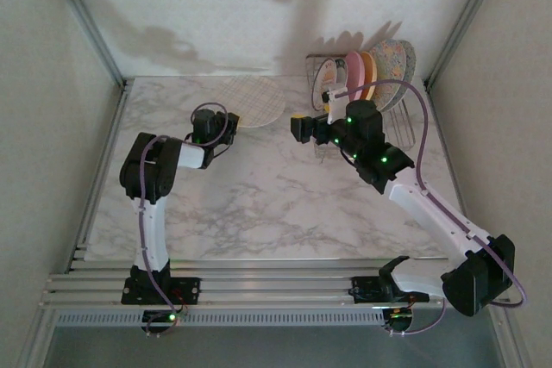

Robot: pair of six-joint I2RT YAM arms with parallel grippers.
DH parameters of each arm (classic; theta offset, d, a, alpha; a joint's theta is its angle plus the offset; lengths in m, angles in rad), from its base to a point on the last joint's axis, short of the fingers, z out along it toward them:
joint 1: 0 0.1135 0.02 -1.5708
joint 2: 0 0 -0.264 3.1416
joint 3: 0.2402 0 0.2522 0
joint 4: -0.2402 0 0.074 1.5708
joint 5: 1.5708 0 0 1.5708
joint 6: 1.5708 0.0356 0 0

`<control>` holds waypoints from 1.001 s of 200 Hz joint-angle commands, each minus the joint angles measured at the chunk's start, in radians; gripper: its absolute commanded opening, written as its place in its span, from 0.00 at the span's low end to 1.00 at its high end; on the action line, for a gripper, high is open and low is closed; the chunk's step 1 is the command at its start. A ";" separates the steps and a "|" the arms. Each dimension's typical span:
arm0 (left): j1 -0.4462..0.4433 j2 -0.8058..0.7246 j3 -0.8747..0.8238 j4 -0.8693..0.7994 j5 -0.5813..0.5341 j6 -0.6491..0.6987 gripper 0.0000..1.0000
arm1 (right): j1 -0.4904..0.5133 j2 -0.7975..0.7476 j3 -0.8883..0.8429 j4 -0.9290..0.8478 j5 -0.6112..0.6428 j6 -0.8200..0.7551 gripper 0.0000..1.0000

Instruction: Unload the plates from the dish rack

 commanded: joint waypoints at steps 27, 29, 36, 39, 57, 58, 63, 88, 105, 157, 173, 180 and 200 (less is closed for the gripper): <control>0.010 0.023 0.038 0.050 0.033 0.021 0.00 | 0.006 0.013 0.024 0.041 -0.019 -0.002 0.99; 0.009 0.024 0.039 0.047 0.033 0.021 0.00 | 0.007 0.013 0.023 0.041 -0.019 -0.003 0.99; 0.010 0.027 0.041 0.044 0.034 0.024 0.00 | 0.006 0.013 0.023 0.045 -0.023 -0.001 0.99; 0.011 0.028 0.042 0.041 0.034 0.025 0.00 | 0.007 0.013 0.023 0.047 -0.025 -0.001 0.99; 0.011 0.033 0.047 0.033 0.035 0.026 0.00 | 0.006 0.015 0.023 0.046 -0.031 0.002 0.99; 0.012 0.033 0.047 0.032 0.036 0.026 0.00 | 0.007 0.015 0.024 0.047 -0.032 0.002 0.99; 0.012 0.036 0.048 0.028 0.036 0.028 0.00 | 0.006 0.016 0.024 0.046 -0.035 0.002 0.99; 0.013 0.052 0.059 0.009 0.049 0.027 0.00 | 0.006 0.016 0.023 0.043 -0.038 0.003 0.99; 0.012 0.066 0.061 0.010 0.056 0.024 0.00 | 0.007 0.013 0.024 0.040 -0.042 0.006 0.99; 0.014 0.078 0.085 -0.051 0.066 0.036 0.02 | 0.005 0.003 0.016 0.029 -0.046 0.012 0.99; 0.015 0.074 0.087 -0.066 0.067 0.037 0.13 | 0.007 -0.001 0.012 0.030 -0.045 0.014 0.99; 0.014 0.071 0.088 -0.075 0.067 0.038 0.18 | 0.006 -0.002 0.012 0.030 -0.045 0.014 0.99; 0.014 0.054 0.094 -0.117 0.064 0.050 0.35 | 0.006 -0.004 0.018 0.027 -0.043 0.011 0.99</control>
